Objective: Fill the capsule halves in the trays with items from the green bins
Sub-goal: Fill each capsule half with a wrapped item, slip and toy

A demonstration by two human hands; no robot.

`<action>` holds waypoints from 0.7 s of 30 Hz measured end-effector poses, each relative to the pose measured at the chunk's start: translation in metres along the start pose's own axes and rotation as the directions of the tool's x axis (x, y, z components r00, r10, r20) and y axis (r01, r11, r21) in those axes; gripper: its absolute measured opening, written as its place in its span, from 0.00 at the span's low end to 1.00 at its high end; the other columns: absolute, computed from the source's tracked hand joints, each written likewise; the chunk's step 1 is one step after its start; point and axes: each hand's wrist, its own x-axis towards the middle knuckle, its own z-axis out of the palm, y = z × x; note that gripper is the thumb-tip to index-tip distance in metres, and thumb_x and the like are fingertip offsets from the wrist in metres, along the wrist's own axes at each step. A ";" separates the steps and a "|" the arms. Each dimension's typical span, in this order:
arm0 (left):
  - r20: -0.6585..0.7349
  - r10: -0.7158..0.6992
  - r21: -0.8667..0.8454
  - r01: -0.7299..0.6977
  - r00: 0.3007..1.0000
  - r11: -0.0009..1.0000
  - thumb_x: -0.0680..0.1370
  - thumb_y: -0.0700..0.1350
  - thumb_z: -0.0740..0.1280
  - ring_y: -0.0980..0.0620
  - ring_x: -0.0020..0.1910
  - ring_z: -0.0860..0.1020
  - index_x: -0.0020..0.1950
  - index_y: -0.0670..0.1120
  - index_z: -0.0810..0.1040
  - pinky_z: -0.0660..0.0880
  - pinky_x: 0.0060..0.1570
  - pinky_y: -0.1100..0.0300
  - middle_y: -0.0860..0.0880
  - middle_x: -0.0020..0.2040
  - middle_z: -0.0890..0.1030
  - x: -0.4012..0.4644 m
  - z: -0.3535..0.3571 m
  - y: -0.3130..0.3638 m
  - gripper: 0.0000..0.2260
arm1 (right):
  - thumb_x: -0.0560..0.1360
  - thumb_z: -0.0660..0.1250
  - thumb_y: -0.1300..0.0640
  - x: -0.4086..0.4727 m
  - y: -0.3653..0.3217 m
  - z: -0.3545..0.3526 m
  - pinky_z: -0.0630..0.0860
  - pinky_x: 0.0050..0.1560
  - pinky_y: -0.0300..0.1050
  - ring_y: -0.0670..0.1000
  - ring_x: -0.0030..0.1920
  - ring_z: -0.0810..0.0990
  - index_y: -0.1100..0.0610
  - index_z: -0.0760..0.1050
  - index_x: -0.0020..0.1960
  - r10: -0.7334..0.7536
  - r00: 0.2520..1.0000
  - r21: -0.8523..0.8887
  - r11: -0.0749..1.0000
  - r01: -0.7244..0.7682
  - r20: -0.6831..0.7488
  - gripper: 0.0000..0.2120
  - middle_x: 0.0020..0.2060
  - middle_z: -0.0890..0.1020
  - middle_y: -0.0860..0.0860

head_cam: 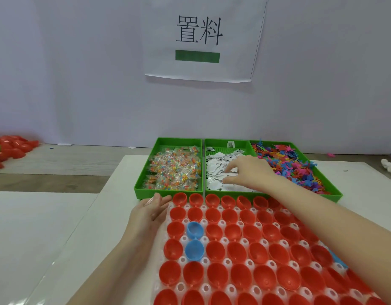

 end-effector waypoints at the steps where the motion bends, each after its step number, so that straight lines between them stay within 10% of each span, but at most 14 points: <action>1: 0.002 0.010 -0.017 -0.010 1.000 1.000 0.78 0.45 0.62 0.53 0.37 0.83 0.46 0.41 0.74 0.78 0.30 0.64 0.46 0.43 0.84 -0.001 0.001 -0.001 0.08 | 0.72 0.66 0.42 0.002 -0.006 0.003 0.67 0.47 0.44 0.51 0.59 0.75 0.46 0.76 0.60 -0.020 1.000 -0.025 0.999 0.019 -0.006 0.18 0.58 0.79 0.47; 12: -0.152 0.261 0.135 -0.242 0.953 0.961 0.74 0.43 0.68 0.54 0.35 0.76 0.37 0.41 0.78 0.75 0.41 0.63 0.50 0.33 0.79 -0.002 -0.010 0.005 0.08 | 0.79 0.55 0.57 0.008 -0.012 0.013 0.61 0.31 0.40 0.52 0.39 0.76 0.55 0.76 0.45 -0.155 0.978 -0.340 0.935 0.100 -0.140 0.12 0.35 0.77 0.49; 16: -0.096 0.388 0.203 -0.364 0.917 0.909 0.69 0.43 0.73 0.61 0.23 0.72 0.35 0.45 0.81 0.71 0.27 0.71 0.54 0.24 0.77 -0.009 0.003 0.027 0.05 | 0.77 0.59 0.51 0.005 -0.004 0.003 0.61 0.31 0.40 0.51 0.40 0.78 0.52 0.79 0.49 0.006 0.956 -0.076 0.997 -0.029 -0.293 0.12 0.39 0.82 0.50; 21: -0.022 0.304 0.191 -0.294 0.952 0.936 0.76 0.43 0.66 0.61 0.32 0.79 0.41 0.45 0.80 0.74 0.35 0.71 0.52 0.35 0.82 -0.009 0.014 0.037 0.05 | 0.77 0.60 0.53 0.006 0.002 -0.006 0.67 0.33 0.39 0.50 0.32 0.77 0.58 0.79 0.49 0.211 0.967 0.233 0.957 -0.174 -0.143 0.12 0.26 0.77 0.48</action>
